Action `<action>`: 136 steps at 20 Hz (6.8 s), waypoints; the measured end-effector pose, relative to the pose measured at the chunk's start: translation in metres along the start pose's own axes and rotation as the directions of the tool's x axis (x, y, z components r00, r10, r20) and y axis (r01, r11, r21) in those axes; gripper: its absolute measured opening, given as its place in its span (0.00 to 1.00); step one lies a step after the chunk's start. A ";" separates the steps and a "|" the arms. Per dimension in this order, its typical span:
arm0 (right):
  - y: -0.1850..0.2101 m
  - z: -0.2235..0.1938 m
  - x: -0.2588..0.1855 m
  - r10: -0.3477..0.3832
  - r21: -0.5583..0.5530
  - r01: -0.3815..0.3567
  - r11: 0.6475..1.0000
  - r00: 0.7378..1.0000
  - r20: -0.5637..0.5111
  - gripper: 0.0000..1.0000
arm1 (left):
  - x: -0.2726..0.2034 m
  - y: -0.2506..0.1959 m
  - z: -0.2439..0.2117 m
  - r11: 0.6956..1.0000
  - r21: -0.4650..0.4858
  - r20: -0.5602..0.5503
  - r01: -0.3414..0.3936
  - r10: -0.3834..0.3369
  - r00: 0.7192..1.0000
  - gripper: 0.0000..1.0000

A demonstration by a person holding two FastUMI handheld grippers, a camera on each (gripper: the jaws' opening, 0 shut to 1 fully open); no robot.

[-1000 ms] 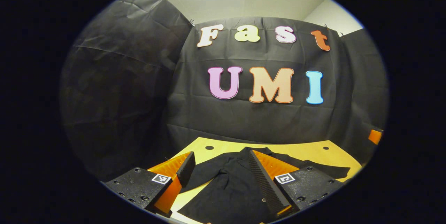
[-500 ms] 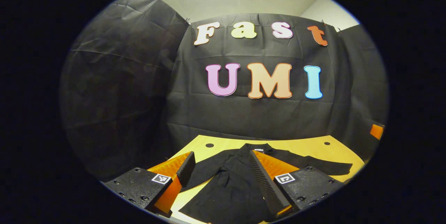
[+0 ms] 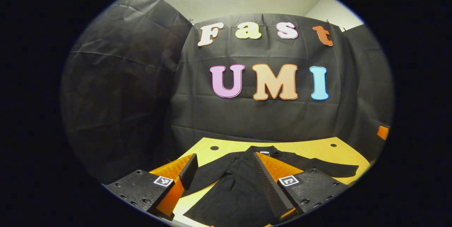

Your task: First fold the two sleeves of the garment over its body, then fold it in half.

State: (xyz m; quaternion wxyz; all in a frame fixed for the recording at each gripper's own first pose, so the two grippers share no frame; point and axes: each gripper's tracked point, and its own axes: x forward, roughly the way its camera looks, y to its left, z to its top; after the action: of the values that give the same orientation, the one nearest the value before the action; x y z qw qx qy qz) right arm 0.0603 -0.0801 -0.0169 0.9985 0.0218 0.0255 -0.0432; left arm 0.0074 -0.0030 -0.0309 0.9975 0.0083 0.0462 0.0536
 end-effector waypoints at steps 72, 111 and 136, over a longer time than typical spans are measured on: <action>-0.156 -0.256 0.171 -0.127 -0.096 0.086 0.992 0.784 -0.608 0.03 | -0.053 0.009 -0.025 0.982 0.000 -0.059 -0.190 0.190 0.980 0.93; 0.212 -0.049 0.263 0.152 0.065 -0.138 0.988 0.937 -0.314 0.02 | 0.083 0.175 -0.090 0.996 -0.046 -0.206 -0.078 0.067 0.976 0.91; 0.462 -0.158 0.250 0.554 0.139 -0.550 0.823 0.725 -0.409 0.02 | 0.091 0.189 -0.153 0.994 -0.026 -0.317 -0.110 0.096 0.944 0.93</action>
State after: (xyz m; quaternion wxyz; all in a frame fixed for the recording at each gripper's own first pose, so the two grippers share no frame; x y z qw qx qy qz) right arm 0.3414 0.3658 -0.1688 0.9345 0.0413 0.2381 0.2615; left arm 0.0631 0.1962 -0.1871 0.9731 -0.0195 0.2031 0.1073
